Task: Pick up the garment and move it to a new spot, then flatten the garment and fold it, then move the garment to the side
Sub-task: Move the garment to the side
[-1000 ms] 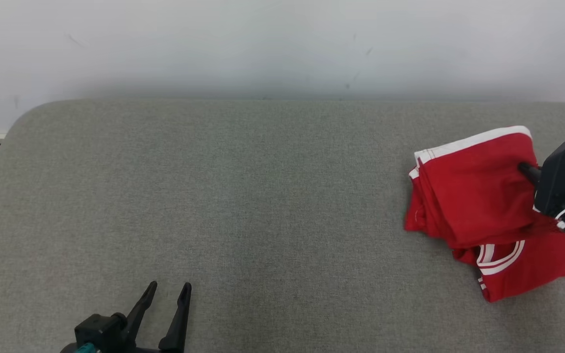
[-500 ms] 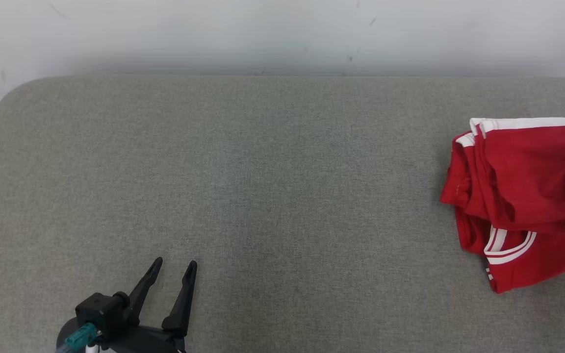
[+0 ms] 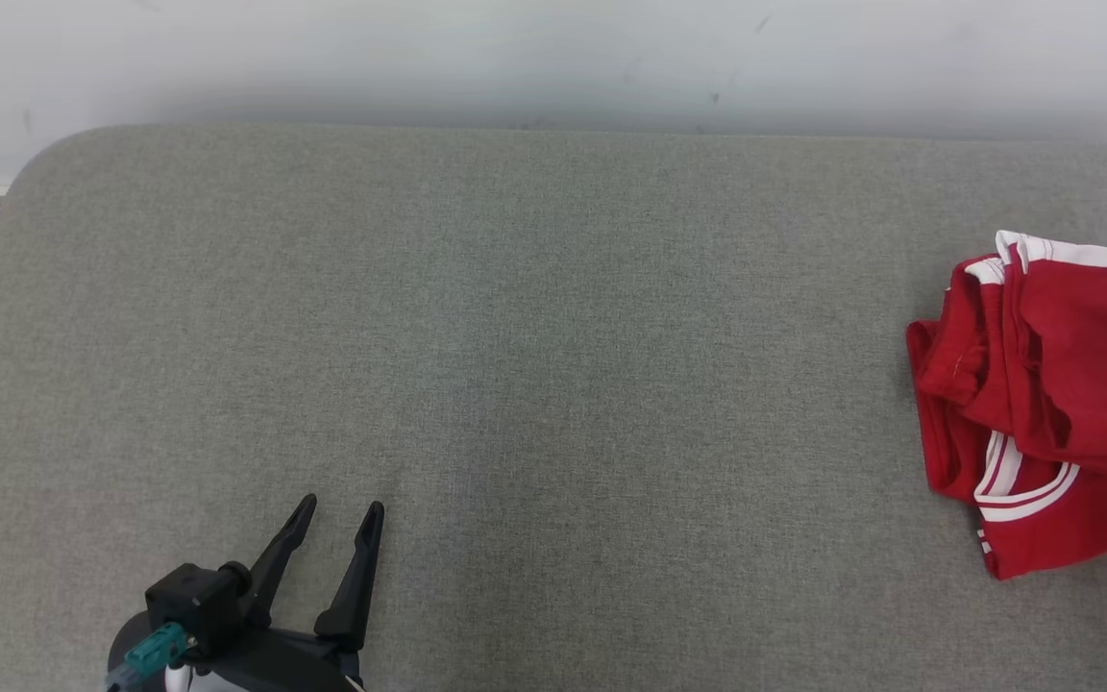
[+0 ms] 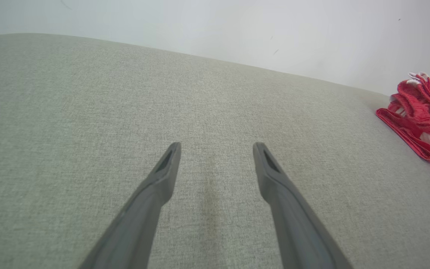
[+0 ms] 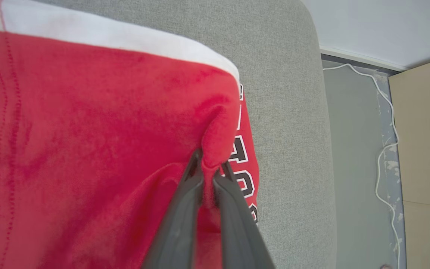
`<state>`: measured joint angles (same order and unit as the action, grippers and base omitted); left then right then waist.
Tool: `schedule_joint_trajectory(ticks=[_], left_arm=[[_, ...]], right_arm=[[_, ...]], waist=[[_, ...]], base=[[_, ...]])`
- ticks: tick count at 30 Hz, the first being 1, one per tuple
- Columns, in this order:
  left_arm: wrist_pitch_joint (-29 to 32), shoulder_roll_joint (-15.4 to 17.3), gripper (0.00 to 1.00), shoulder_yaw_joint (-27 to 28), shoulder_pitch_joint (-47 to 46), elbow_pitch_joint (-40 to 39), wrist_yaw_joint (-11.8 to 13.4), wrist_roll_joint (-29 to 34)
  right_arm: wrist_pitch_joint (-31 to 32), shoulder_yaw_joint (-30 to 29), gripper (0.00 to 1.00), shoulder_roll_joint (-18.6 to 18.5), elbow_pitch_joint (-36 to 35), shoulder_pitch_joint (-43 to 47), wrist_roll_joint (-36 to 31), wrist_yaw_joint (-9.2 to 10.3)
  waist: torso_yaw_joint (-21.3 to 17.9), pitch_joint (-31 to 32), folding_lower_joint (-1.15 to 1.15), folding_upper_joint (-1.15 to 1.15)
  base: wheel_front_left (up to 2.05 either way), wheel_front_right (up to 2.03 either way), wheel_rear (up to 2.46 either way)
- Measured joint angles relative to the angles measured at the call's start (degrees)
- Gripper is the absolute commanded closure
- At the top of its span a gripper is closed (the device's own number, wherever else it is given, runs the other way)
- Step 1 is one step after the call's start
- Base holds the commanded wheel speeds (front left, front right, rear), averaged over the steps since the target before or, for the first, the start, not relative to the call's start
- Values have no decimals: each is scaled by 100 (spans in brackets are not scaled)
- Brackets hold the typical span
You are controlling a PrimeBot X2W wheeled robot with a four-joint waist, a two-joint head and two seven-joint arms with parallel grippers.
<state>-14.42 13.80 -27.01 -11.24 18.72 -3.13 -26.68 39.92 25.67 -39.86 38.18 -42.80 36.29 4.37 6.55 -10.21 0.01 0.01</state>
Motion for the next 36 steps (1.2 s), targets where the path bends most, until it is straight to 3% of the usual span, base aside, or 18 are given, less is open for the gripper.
schedule_joint_trajectory(ticks=[5,6,7,8,9,17,20,28,36], left_arm=[[0,-2,0,-5,-34,32,-43,0],[0,-1,0,-2,-59,43,-43,0],[0,0,0,1,-82,45,-43,0],[0,0,0,3,-90,45,-44,0],[0,-2,0,1,-90,52,-44,0],[0,-21,0,21,-89,235,-43,-16],[0,-69,0,18,-88,277,-43,-19],[0,-96,0,123,57,376,18,-53],[0,-55,0,345,307,381,199,-70]], right_arm=[[49,210,100,12,42,38,-277,69],[49,263,89,9,59,32,-346,75],[49,310,50,1,70,30,-434,76],[49,352,20,-5,80,27,-512,77],[52,375,0,-14,96,25,-561,98],[121,478,0,-14,268,-26,-801,170],[-176,367,0,21,183,-91,-736,158],[-1400,-152,0,623,-394,-63,26,-243],[-2662,-455,0,761,-1033,550,218,-443]], waist=[[61,-65,0,0],[74,-74,0,0],[85,-81,0,0],[94,-87,0,0],[103,-91,0,0],[107,21,-1,-1],[87,118,-1,-1],[-22,452,-1,-1],[-187,810,-1,-1]], base=[[0,0,0],[0,0,0],[0,0,0],[0,0,0],[0,0,0],[0,0,0],[0,0,0],[0,0,0],[0,0,0]])
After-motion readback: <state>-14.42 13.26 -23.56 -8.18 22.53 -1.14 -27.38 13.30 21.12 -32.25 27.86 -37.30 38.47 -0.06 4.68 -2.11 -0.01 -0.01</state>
